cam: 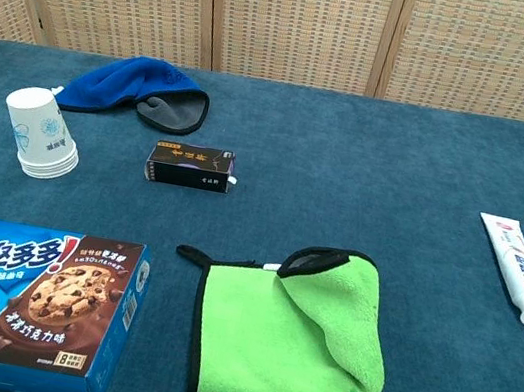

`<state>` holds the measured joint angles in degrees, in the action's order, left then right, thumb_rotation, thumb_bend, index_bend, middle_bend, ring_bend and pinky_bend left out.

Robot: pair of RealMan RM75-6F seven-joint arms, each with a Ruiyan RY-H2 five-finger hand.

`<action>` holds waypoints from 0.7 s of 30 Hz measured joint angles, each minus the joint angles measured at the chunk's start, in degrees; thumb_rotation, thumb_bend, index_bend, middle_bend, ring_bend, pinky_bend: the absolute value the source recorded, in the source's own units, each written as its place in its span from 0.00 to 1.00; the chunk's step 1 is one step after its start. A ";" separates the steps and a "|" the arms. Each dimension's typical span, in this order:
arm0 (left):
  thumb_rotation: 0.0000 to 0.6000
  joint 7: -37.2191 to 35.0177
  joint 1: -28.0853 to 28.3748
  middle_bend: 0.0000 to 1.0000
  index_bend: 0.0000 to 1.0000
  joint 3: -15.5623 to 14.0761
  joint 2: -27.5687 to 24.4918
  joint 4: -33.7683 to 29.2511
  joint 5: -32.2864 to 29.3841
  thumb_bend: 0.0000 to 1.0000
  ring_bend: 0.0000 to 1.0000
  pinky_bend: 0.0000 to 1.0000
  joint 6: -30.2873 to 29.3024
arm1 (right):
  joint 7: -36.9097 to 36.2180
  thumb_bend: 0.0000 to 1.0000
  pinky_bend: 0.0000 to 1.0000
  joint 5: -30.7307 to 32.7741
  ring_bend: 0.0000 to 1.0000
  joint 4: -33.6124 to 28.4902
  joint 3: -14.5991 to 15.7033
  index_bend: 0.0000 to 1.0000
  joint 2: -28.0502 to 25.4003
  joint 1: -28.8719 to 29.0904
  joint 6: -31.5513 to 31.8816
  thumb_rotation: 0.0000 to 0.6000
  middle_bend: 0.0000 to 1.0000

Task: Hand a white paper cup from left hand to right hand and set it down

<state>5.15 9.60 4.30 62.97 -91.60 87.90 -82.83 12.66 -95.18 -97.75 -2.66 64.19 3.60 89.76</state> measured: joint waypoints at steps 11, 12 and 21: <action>1.00 -13.01 16.02 0.26 0.18 2.84 8.66 23.82 2.01 0.14 0.26 0.30 17.13 | 0.68 0.00 0.00 4.51 0.00 2.64 -1.13 0.00 1.95 1.78 -4.30 1.00 0.00; 1.00 -13.51 16.90 0.26 0.18 2.83 9.60 25.49 2.21 0.14 0.26 0.30 17.99 | 0.69 0.00 0.00 4.78 0.00 2.80 -1.18 0.00 2.03 1.87 -4.53 1.00 0.00; 1.00 -18.22 24.21 0.26 0.20 1.75 20.11 40.36 3.36 0.14 0.26 0.30 23.96 | 0.18 0.00 0.00 7.77 0.00 4.08 -1.80 0.00 2.56 2.52 -6.31 1.00 0.00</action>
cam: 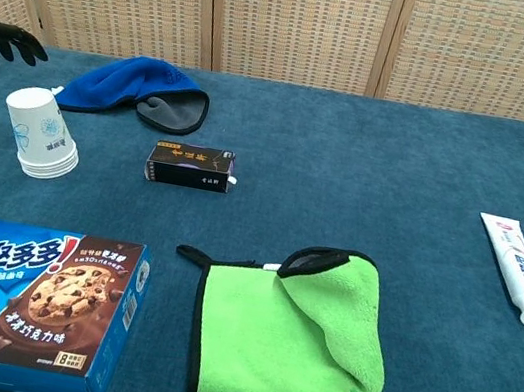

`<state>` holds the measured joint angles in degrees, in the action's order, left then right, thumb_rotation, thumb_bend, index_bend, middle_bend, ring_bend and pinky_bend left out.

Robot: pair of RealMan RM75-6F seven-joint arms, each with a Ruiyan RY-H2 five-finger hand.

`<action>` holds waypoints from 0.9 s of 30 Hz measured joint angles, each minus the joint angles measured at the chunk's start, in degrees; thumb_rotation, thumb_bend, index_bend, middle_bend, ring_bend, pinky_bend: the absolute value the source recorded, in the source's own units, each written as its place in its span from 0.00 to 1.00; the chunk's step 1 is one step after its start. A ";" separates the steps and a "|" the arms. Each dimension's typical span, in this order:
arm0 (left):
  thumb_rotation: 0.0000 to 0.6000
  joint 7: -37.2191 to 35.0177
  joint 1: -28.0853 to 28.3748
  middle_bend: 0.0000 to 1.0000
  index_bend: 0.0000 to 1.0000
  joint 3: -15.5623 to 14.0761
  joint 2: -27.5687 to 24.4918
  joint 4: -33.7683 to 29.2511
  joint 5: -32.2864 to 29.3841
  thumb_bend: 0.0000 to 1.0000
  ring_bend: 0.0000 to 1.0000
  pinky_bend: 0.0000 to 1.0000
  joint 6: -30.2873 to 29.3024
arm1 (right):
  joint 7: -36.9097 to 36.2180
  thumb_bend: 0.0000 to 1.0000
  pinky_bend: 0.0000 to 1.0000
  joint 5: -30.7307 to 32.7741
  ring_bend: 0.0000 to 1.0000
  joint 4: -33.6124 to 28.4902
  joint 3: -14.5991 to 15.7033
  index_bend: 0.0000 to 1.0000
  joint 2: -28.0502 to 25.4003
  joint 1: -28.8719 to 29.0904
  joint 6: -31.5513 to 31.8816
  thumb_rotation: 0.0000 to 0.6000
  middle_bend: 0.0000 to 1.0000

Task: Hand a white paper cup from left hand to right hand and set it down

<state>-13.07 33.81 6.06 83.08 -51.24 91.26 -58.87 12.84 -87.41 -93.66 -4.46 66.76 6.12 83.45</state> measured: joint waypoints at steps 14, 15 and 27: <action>1.00 -3.79 5.43 0.32 0.30 -1.93 7.43 11.11 -0.58 0.14 0.33 0.37 3.56 | -0.72 0.00 0.00 2.67 0.00 1.04 -0.71 0.00 0.29 0.62 -1.22 1.00 0.00; 1.00 -3.95 5.51 0.34 0.32 -2.03 7.55 11.27 -0.61 0.14 0.34 0.38 3.59 | -0.73 0.00 0.00 2.76 0.00 1.08 -0.72 0.00 0.31 0.66 -1.30 1.00 0.00; 1.00 -7.49 5.54 0.44 0.44 -2.07 8.13 11.69 -2.09 0.14 0.45 0.47 1.52 | -1.21 0.00 0.00 3.28 0.00 1.37 -0.54 0.00 0.35 0.91 -1.60 1.00 0.00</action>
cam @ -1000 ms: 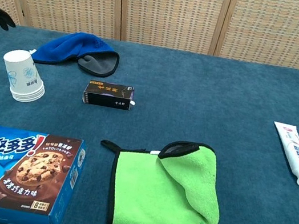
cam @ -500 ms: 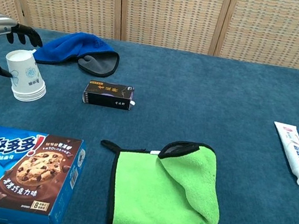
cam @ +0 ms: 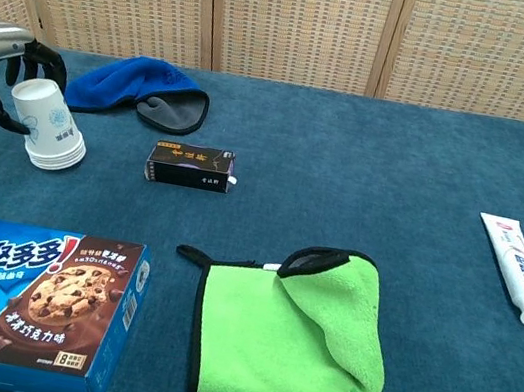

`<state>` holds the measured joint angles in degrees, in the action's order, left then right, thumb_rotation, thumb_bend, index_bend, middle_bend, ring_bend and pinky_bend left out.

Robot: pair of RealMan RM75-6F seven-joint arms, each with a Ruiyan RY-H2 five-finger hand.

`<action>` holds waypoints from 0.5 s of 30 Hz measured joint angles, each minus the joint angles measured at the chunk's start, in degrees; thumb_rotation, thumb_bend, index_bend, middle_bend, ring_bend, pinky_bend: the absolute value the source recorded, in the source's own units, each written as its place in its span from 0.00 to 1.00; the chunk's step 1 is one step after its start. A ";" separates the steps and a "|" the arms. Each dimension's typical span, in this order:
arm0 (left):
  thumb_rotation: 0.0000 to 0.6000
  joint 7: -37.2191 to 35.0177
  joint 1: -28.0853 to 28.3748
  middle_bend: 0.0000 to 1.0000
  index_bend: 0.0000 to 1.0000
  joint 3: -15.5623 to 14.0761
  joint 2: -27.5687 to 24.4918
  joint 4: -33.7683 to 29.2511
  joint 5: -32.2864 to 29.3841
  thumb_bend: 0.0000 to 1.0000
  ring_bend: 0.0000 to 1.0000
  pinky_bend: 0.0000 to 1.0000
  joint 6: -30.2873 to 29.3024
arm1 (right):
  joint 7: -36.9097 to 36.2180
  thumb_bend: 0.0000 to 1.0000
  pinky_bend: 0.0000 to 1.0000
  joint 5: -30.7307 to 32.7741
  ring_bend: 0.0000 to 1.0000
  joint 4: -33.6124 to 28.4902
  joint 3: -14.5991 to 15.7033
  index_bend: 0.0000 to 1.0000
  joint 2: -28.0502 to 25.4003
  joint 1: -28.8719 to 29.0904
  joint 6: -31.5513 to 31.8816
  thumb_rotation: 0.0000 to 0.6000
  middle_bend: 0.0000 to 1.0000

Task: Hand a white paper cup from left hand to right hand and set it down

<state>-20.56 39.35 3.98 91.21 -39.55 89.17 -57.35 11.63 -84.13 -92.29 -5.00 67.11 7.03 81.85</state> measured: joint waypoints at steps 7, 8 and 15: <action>1.00 -11.01 -1.28 0.45 0.46 2.66 -1.52 -4.61 -2.55 0.14 0.45 0.47 -3.77 | -0.30 0.00 0.00 -0.27 0.00 -0.08 0.25 0.00 0.03 0.16 -0.16 1.00 0.00; 1.00 -14.00 -1.57 0.45 0.46 3.19 -1.93 -5.98 -3.10 0.14 0.45 0.47 -4.24 | -0.47 0.00 0.00 -0.44 0.00 0.00 0.27 0.00 0.10 0.23 -0.17 1.00 0.00; 1.00 -34.73 -3.11 0.46 0.46 5.91 -5.59 -16.83 -6.13 0.14 0.45 0.47 -4.63 | -2.42 0.00 0.00 -4.28 0.00 2.02 0.45 0.00 0.38 1.60 0.03 1.00 0.00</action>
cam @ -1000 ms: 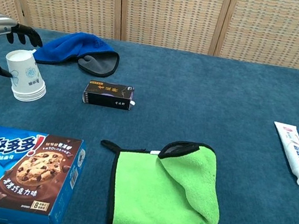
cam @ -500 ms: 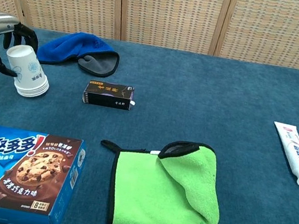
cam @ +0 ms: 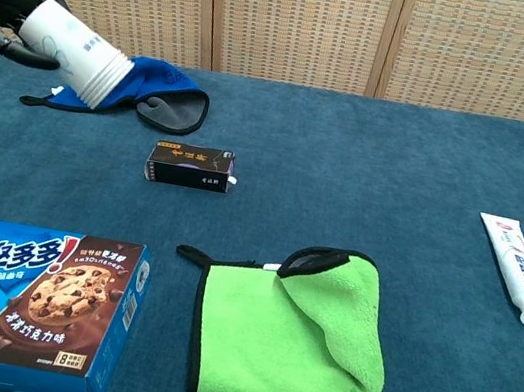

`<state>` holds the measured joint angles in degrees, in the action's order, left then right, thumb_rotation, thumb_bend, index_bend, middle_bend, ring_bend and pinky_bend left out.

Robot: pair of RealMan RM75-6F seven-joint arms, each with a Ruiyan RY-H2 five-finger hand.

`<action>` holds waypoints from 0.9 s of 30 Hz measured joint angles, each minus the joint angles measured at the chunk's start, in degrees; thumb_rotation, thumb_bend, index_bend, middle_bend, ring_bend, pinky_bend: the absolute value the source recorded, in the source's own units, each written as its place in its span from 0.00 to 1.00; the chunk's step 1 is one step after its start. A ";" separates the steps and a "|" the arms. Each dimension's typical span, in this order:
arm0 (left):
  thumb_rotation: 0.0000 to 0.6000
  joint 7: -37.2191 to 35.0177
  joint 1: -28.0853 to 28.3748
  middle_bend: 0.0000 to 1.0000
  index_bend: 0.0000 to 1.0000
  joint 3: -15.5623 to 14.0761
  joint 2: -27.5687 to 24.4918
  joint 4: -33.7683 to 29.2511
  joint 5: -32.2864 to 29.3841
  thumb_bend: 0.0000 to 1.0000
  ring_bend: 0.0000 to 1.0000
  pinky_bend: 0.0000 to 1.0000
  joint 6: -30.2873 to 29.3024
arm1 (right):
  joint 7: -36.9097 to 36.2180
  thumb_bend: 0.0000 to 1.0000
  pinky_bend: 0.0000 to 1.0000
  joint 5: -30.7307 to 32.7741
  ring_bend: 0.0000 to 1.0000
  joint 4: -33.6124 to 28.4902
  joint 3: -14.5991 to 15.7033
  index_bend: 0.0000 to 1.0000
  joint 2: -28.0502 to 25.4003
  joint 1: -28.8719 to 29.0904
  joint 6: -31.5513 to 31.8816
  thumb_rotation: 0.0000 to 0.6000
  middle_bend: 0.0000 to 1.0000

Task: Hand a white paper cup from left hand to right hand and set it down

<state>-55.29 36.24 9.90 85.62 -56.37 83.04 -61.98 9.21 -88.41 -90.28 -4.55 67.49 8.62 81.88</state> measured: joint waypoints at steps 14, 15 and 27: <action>1.00 -25.34 7.40 0.46 0.46 3.11 0.60 -16.29 -0.75 0.14 0.45 0.47 12.46 | -9.60 0.00 0.00 -12.96 0.00 10.52 -1.63 0.09 -0.80 9.42 1.89 1.00 0.00; 1.00 -25.27 8.10 0.46 0.46 3.36 1.48 -15.99 -0.95 0.14 0.45 0.47 13.10 | -9.81 0.00 0.00 -13.34 0.00 11.04 -1.82 0.11 -0.76 10.00 1.93 1.00 0.00; 1.00 -21.01 17.03 0.46 0.46 7.87 10.01 -11.23 -6.10 0.14 0.45 0.47 22.10 | -16.82 0.13 0.00 -19.19 0.00 19.05 -3.82 0.30 4.31 20.32 2.37 1.00 0.16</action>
<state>-76.30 53.26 17.77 95.62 -67.61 76.94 -39.88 -7.61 -107.60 -71.23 -8.37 71.80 28.94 84.25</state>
